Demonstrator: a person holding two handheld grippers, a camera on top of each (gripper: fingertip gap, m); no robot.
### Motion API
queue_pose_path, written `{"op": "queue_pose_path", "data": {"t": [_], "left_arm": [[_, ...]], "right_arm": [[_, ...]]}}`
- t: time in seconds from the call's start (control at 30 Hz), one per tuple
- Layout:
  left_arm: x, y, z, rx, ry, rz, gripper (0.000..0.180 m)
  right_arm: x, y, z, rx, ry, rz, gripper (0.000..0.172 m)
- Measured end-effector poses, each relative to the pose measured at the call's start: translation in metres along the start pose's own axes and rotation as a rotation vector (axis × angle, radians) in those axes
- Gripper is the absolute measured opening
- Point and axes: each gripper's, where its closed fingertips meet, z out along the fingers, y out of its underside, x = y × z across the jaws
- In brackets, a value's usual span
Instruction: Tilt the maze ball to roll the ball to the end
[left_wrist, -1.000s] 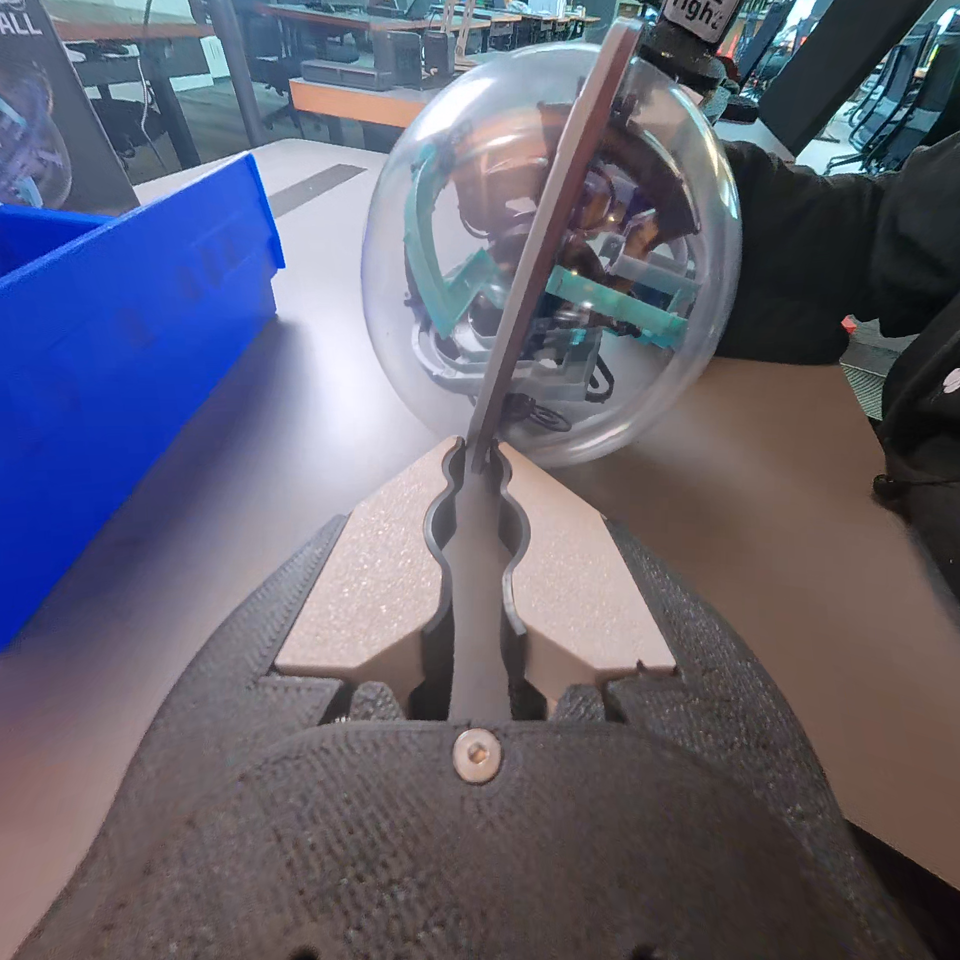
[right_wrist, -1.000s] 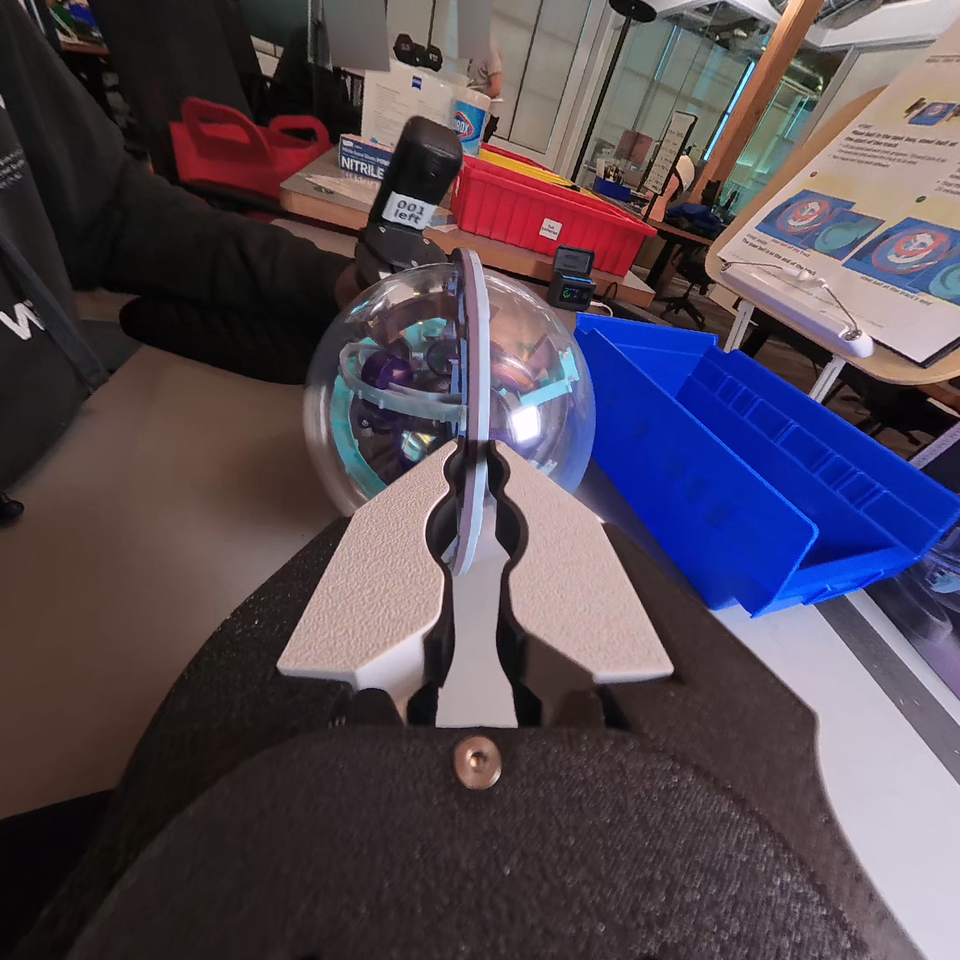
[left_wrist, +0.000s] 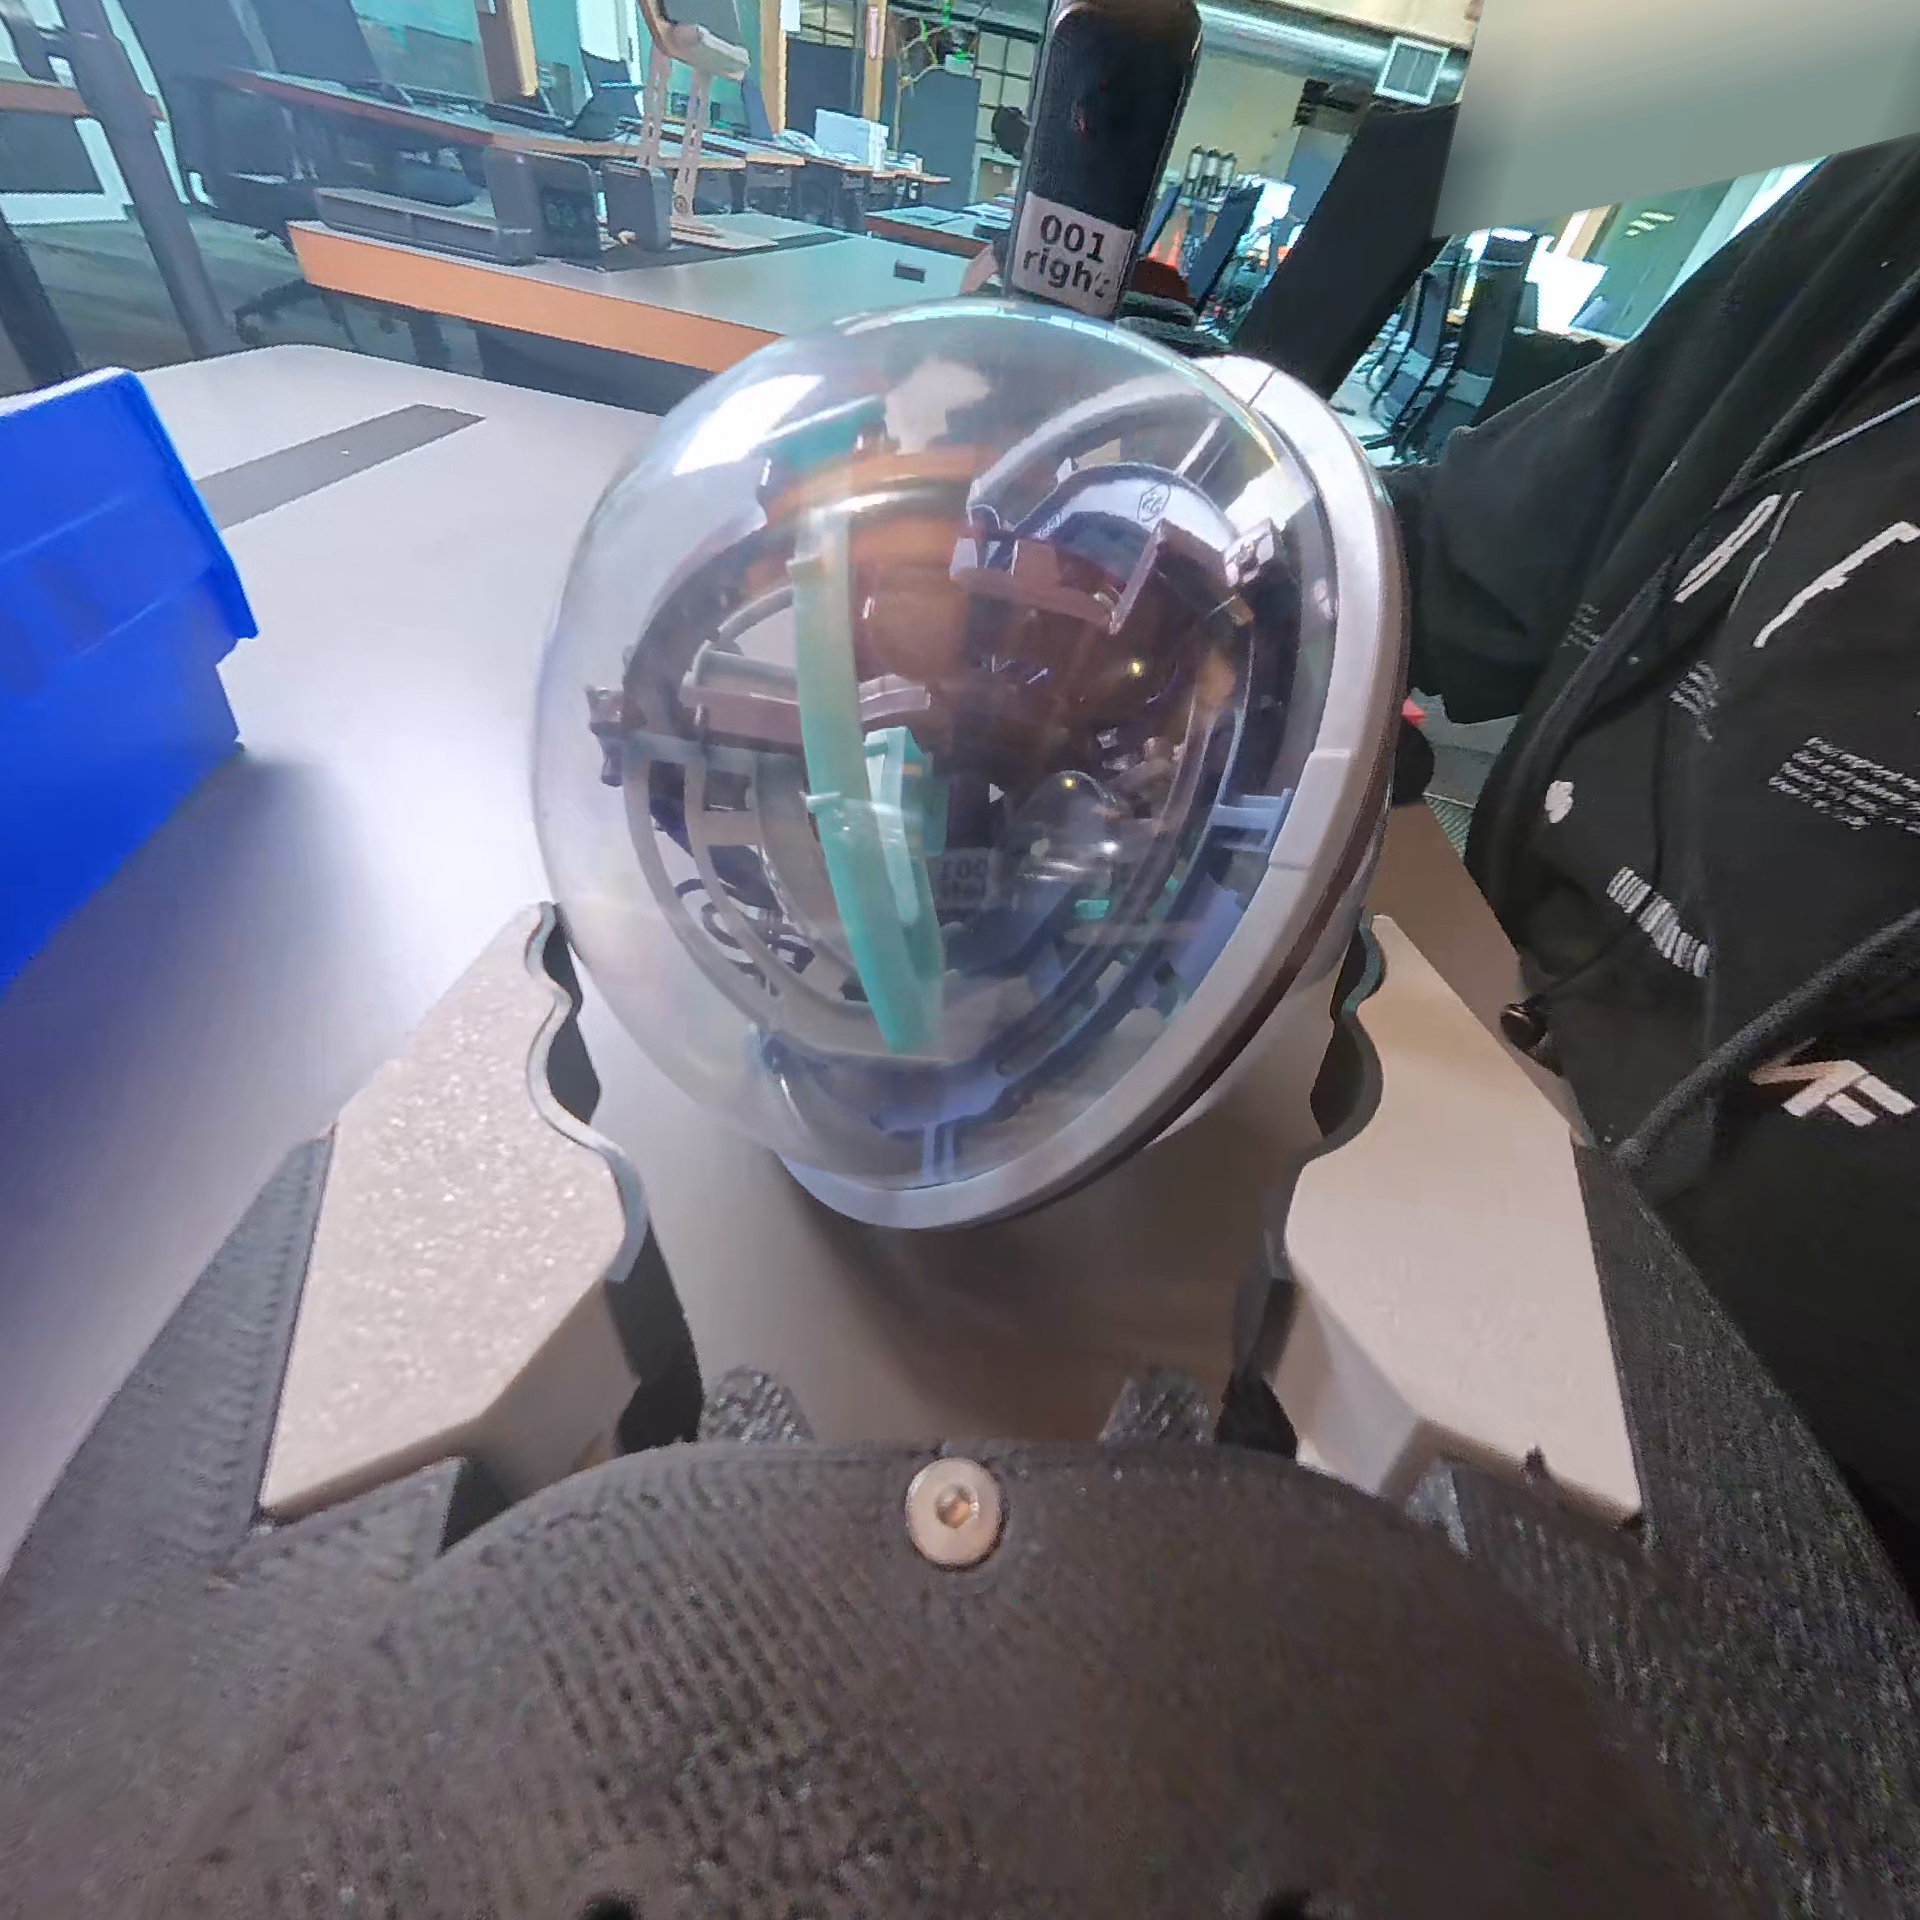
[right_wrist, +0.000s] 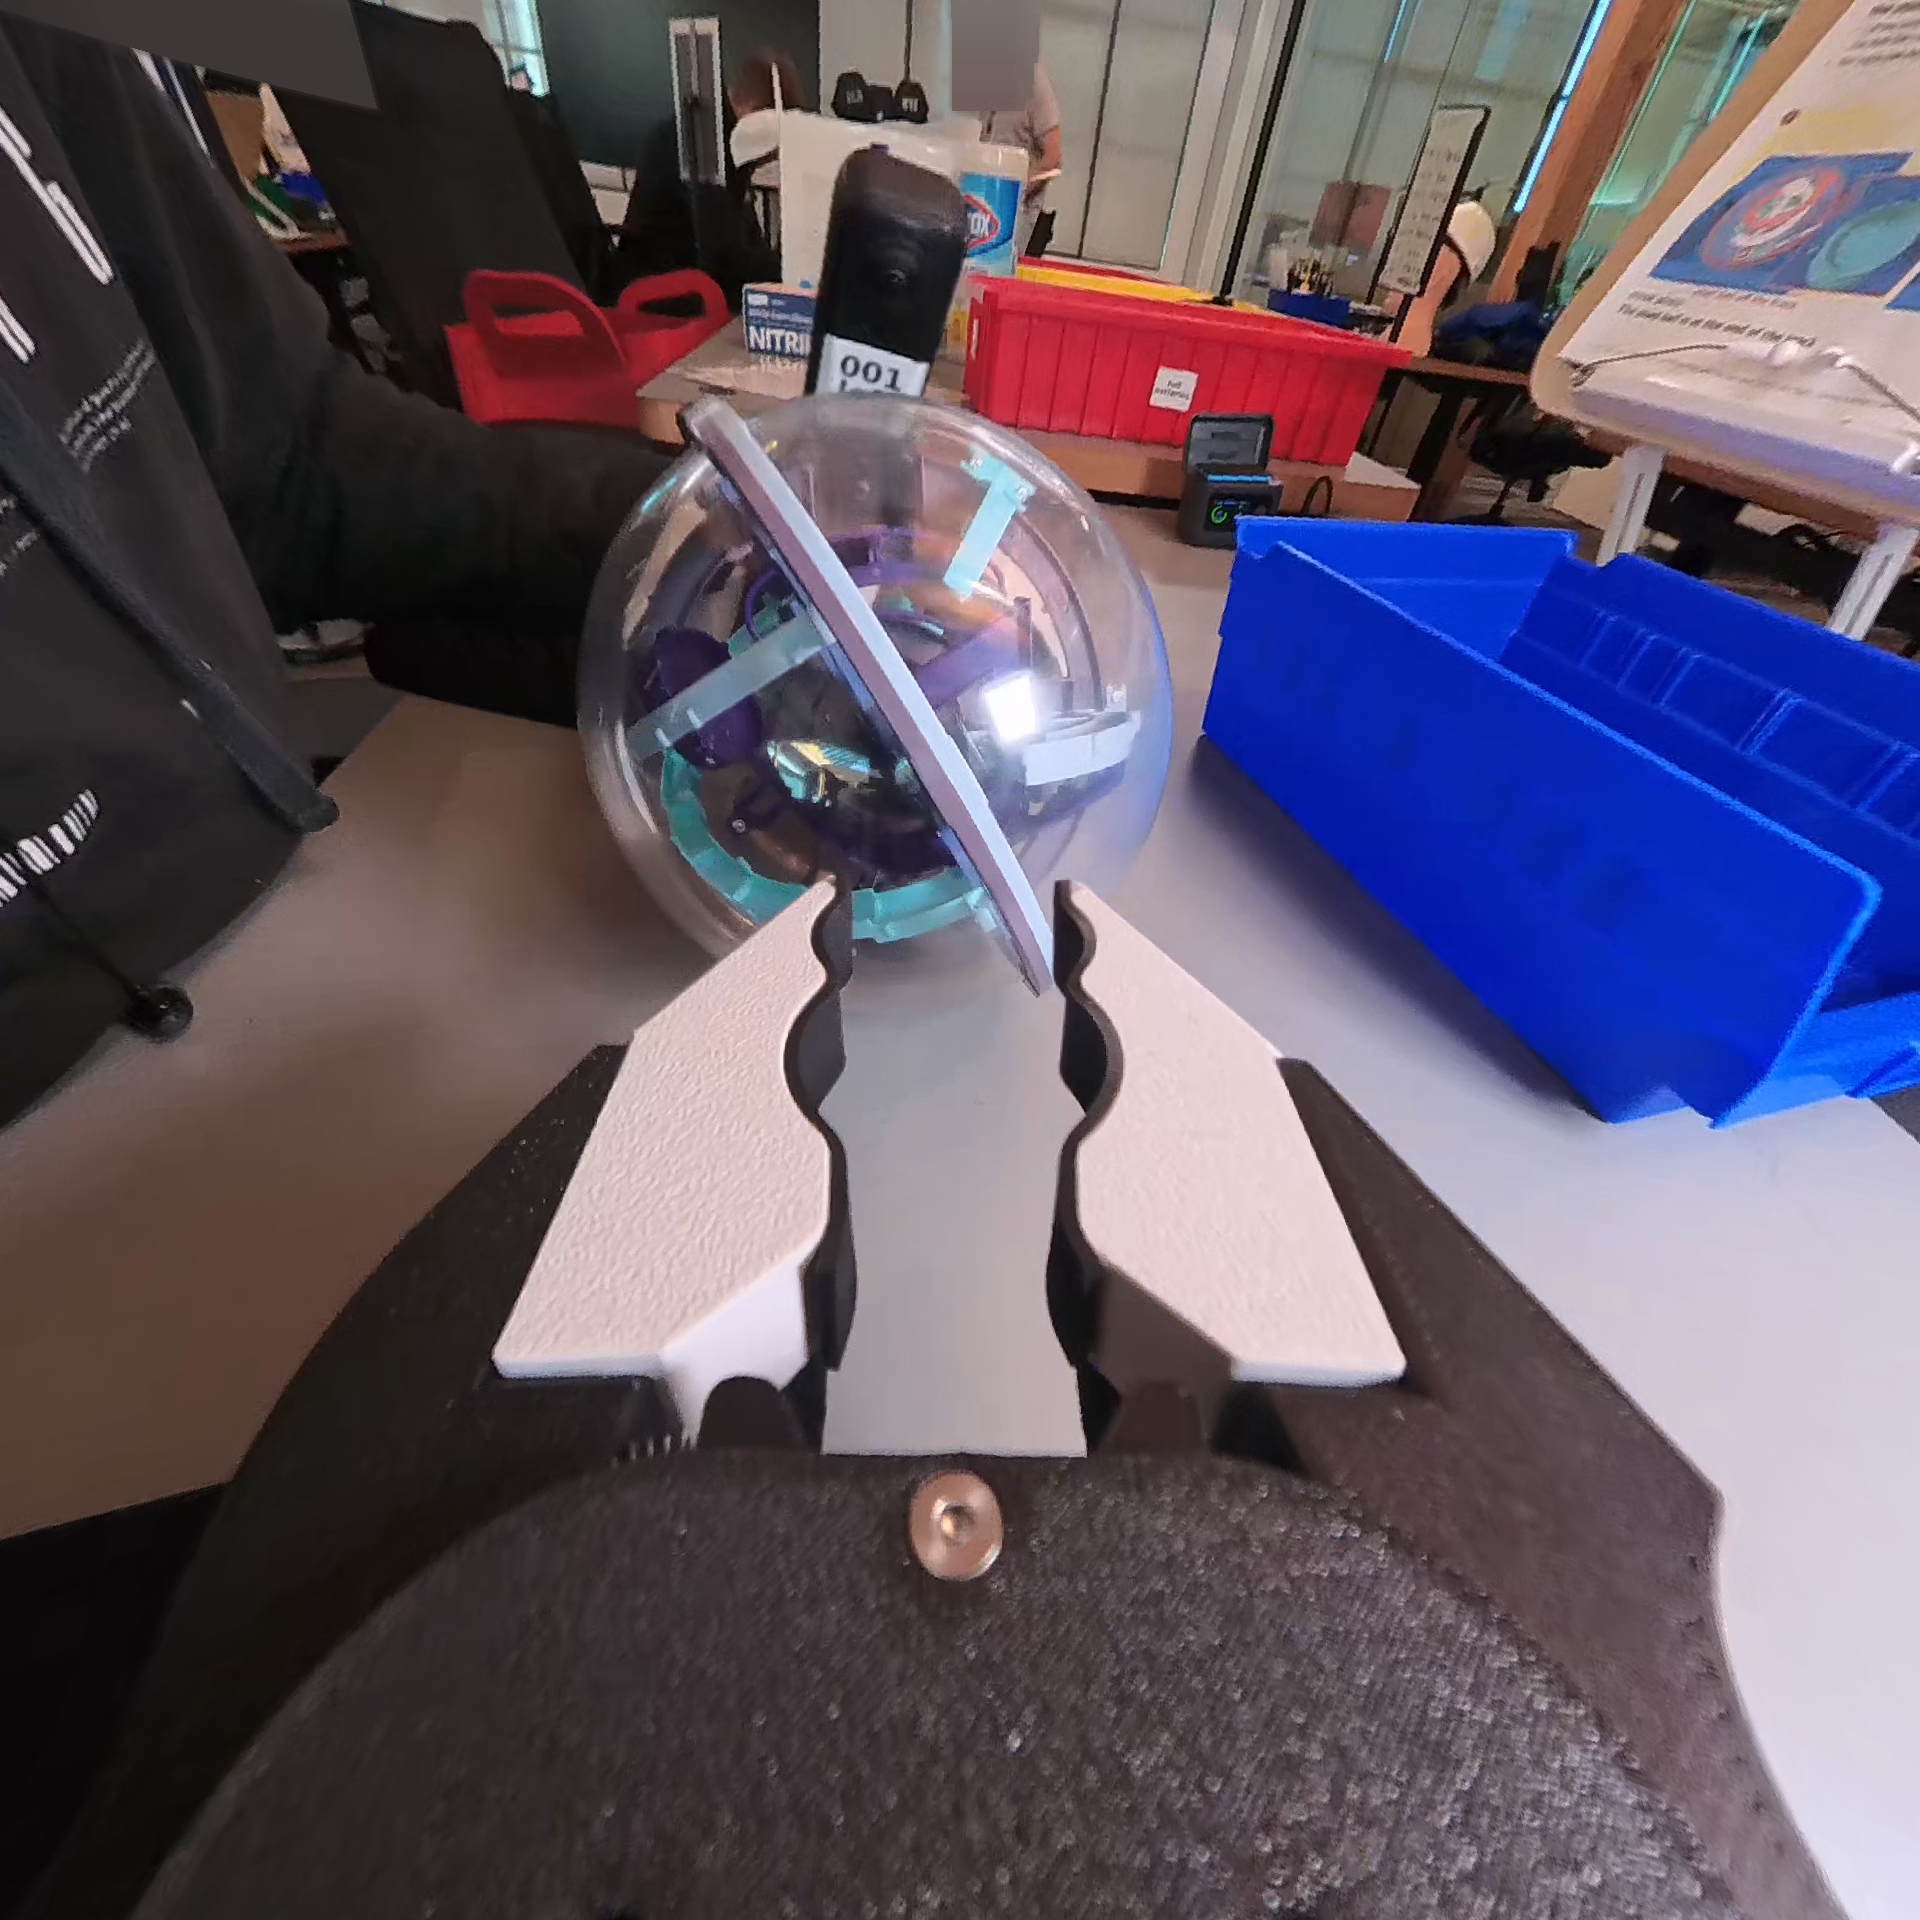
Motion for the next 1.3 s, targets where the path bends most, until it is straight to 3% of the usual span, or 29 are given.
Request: {"op": "queue_pose_path", "data": {"t": [0.2, 0.3, 0.6, 0.7, 0.77, 0.9, 1.03, 1.3], "left_arm": [[0.013, -0.002, 0.001, 0.019, 0.079, -0.01, 0.139], [0.021, -0.002, -0.001, 0.028, 0.13, -0.038, 0.139], [0.015, -0.005, -0.006, 0.019, 0.096, -0.044, 0.135], [0.006, -0.011, -0.015, 0.03, 0.033, -0.016, 0.119], [0.002, -0.016, -0.025, 0.051, 0.003, -0.005, 0.099], [-0.003, -0.022, -0.043, 0.096, -0.04, 0.021, 0.029], [-0.002, -0.024, -0.041, 0.107, -0.069, 0.061, 0.01], [-0.002, -0.023, -0.039, 0.07, -0.1, 0.132, 0.006]], "right_arm": [[-0.024, 0.007, 0.008, -0.041, -0.113, -0.009, 0.032], [-0.029, 0.009, 0.008, -0.051, -0.135, -0.028, 0.009], [-0.023, 0.01, 0.008, -0.05, -0.104, 0.017, 0.008], [-0.015, 0.014, 0.005, -0.052, -0.086, 0.06, 0.008], [-0.01, 0.016, 0.002, -0.048, -0.08, 0.083, 0.008], [-0.006, 0.016, -0.003, -0.032, -0.073, 0.107, 0.008], [-0.003, 0.017, -0.005, -0.026, -0.062, 0.124, 0.008], [0.004, 0.008, -0.008, 0.016, -0.024, 0.157, 0.007]]}}
